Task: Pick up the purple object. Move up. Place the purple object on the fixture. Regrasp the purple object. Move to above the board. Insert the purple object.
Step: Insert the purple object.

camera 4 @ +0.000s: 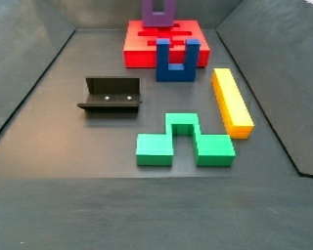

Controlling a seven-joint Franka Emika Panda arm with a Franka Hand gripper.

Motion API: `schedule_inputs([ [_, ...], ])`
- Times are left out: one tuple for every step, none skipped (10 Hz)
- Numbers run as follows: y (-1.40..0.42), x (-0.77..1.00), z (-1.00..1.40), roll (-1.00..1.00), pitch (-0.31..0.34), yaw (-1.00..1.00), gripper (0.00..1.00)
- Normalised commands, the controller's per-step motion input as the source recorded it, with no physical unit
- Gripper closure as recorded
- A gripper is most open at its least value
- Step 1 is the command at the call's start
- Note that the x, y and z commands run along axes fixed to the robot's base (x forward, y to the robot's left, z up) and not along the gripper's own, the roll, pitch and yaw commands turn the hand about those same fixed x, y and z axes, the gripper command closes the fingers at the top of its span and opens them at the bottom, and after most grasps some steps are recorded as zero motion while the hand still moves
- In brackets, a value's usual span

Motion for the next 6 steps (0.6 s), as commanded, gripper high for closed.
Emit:
schedule_inputs([
  [0.01,0.00,0.00,-0.23,0.024,0.00,1.00],
  [0.00,0.03,0.00,-0.29,0.003,0.00,1.00],
  [0.00,0.00,0.20,-0.40,0.000,0.00,1.00],
  [0.00,-0.05,0.33,-0.49,0.000,-0.03,1.00],
  [0.05,-0.09,0.23,-0.47,0.000,-0.07,1.00],
  [0.06,-0.09,0.02,-0.34,-0.004,-0.05,1.00],
])
